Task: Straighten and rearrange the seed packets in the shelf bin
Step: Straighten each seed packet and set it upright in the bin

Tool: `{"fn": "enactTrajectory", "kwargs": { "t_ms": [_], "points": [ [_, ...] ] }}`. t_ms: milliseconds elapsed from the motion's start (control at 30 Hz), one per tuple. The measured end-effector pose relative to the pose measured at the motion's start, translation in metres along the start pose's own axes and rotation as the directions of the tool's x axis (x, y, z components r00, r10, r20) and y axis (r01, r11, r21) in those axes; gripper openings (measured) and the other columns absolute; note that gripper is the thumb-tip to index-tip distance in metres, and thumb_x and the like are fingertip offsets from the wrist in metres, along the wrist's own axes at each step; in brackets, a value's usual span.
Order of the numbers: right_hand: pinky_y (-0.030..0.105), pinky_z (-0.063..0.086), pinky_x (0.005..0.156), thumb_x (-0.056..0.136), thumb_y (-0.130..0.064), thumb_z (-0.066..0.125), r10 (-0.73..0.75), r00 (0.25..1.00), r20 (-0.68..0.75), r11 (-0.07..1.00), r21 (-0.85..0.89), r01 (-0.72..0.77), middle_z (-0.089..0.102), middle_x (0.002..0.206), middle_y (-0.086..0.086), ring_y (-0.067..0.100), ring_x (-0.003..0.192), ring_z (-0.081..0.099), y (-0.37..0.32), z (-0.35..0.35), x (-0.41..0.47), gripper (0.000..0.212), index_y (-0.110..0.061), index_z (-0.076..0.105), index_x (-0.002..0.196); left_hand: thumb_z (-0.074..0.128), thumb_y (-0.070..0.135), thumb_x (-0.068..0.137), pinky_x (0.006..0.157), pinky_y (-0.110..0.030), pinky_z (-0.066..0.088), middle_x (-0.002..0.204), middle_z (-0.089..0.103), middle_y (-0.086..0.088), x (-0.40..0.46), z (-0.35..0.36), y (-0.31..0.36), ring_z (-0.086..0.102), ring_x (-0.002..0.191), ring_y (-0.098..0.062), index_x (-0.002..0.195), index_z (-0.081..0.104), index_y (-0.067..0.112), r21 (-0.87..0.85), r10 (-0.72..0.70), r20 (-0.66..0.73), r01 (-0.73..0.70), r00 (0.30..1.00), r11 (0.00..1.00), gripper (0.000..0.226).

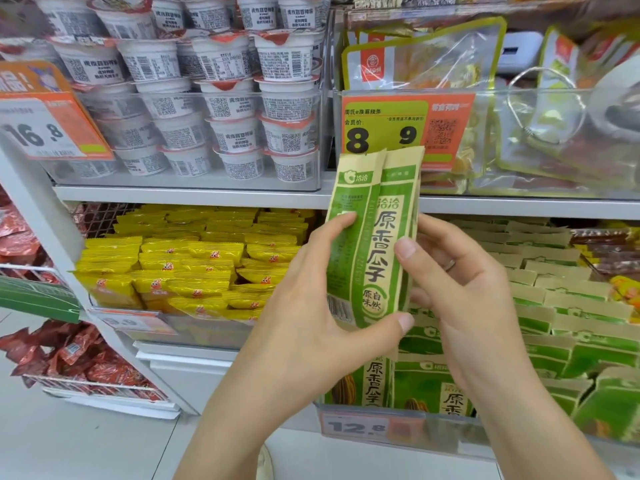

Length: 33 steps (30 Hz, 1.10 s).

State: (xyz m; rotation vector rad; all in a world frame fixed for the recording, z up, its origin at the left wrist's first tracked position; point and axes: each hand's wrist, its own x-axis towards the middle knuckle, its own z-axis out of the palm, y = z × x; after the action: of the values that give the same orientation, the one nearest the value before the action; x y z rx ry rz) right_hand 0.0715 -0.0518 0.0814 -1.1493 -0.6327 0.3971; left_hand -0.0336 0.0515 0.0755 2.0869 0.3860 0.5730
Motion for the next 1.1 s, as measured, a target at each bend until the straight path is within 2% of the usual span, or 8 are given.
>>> {"fn": "enactTrajectory", "kwargs": {
  "t_ms": [100, 267, 433, 567, 800, 900, 967, 1100],
  "points": [
    [0.024, 0.057, 0.062, 0.076, -0.031, 0.059, 0.035, 0.997, 0.070, 0.999, 0.007, -0.035, 0.075, 0.097, -0.002, 0.011, 0.085, 0.071, -0.002, 0.000, -0.001, 0.031, -0.020, 0.070, 0.103, 0.071, 0.051, 0.059, 0.097, -0.038, 0.051, 0.128, 0.053, 0.030, 0.000, -0.001, 0.000, 0.059, 0.117, -0.007, 0.135, 0.030, 0.057, -0.110, 0.007, -0.016, -0.008, 1.000, 0.994, 0.087],
    [0.025, 0.058, 0.064, 0.075, -0.028, 0.068, 0.024, 0.999, 0.021, 0.998, -0.065, -0.022, 0.075, 0.089, 0.000, 0.013, 0.081, 0.071, 0.001, -0.001, 0.001, 0.022, -0.017, 0.071, 0.094, 0.068, 0.042, 0.062, 0.093, -0.040, 0.053, 0.122, 0.054, 0.036, 0.001, 0.000, 0.002, 0.063, 0.112, -0.007, 0.132, 0.033, 0.052, -0.253, 0.014, 0.045, -0.002, 0.999, 0.967, 0.079],
    [0.022, 0.056, 0.070, 0.079, -0.028, 0.071, 0.000, 1.000, 0.031, 0.993, -0.114, 0.003, 0.073, 0.088, 0.002, 0.012, 0.081, 0.069, 0.005, -0.002, 0.000, 0.014, -0.018, 0.072, 0.089, 0.069, 0.052, 0.064, 0.070, -0.027, 0.055, 0.113, 0.064, 0.024, 0.005, 0.008, -0.004, 0.069, 0.097, -0.009, 0.115, 0.045, 0.039, -0.411, -0.067, -0.077, 0.030, 0.995, 0.911, 0.058],
    [0.018, 0.053, 0.069, 0.076, -0.026, 0.068, -0.018, 1.000, 0.018, 0.994, -0.108, 0.020, 0.072, 0.078, -0.002, 0.007, 0.075, 0.067, 0.006, 0.000, -0.001, 0.012, -0.015, 0.071, 0.079, 0.064, 0.048, 0.066, 0.062, -0.020, 0.051, 0.101, 0.068, 0.015, 0.008, 0.011, -0.007, 0.067, 0.083, -0.006, 0.111, 0.047, 0.026, -0.494, -0.074, -0.063, 0.033, 0.995, 0.869, 0.053],
    [0.029, 0.049, 0.080, 0.079, -0.038, 0.063, 0.012, 0.991, -0.131, 0.995, -0.092, -0.024, 0.069, 0.076, 0.002, 0.012, 0.075, 0.062, -0.002, -0.002, 0.012, 0.021, -0.019, 0.069, 0.070, 0.061, 0.050, 0.068, 0.075, -0.024, 0.049, 0.104, 0.065, 0.012, 0.006, 0.012, -0.009, 0.063, 0.096, -0.008, 0.106, 0.052, 0.025, -0.439, -0.035, 0.069, 0.061, 0.997, 0.896, 0.047],
    [0.044, 0.049, 0.086, 0.080, -0.039, 0.061, 0.062, 0.991, -0.122, 0.994, -0.079, -0.072, 0.069, 0.087, 0.019, 0.023, 0.082, 0.062, -0.002, -0.005, 0.013, 0.026, -0.016, 0.070, 0.075, 0.060, 0.049, 0.068, 0.071, -0.023, 0.049, 0.100, 0.066, 0.010, 0.005, 0.014, -0.009, 0.064, 0.089, -0.008, 0.106, 0.052, 0.023, -0.458, -0.035, 0.078, 0.067, 0.996, 0.886, 0.047],
    [0.044, 0.046, 0.083, 0.081, -0.038, 0.060, 0.080, 0.989, -0.122, 0.994, -0.068, -0.089, 0.062, 0.091, 0.029, 0.025, 0.081, 0.057, -0.002, -0.005, 0.011, 0.028, -0.013, 0.069, 0.073, 0.060, 0.048, 0.067, 0.069, -0.024, 0.051, 0.099, 0.067, 0.011, 0.007, 0.015, -0.011, 0.066, 0.088, -0.008, 0.105, 0.053, 0.023, -0.465, -0.038, 0.076, 0.069, 0.996, 0.882, 0.046],
    [0.038, 0.047, 0.079, 0.088, -0.029, 0.062, 0.054, 0.988, -0.145, 0.997, -0.047, -0.061, 0.063, 0.082, 0.015, 0.023, 0.078, 0.057, -0.002, -0.005, 0.010, 0.023, -0.017, 0.067, 0.070, 0.060, 0.046, 0.067, 0.066, -0.024, 0.053, 0.100, 0.069, 0.010, 0.007, 0.017, -0.009, 0.068, 0.086, -0.008, 0.107, 0.052, 0.021, -0.497, -0.037, 0.096, 0.080, 0.995, 0.864, 0.048]
  ]
}}
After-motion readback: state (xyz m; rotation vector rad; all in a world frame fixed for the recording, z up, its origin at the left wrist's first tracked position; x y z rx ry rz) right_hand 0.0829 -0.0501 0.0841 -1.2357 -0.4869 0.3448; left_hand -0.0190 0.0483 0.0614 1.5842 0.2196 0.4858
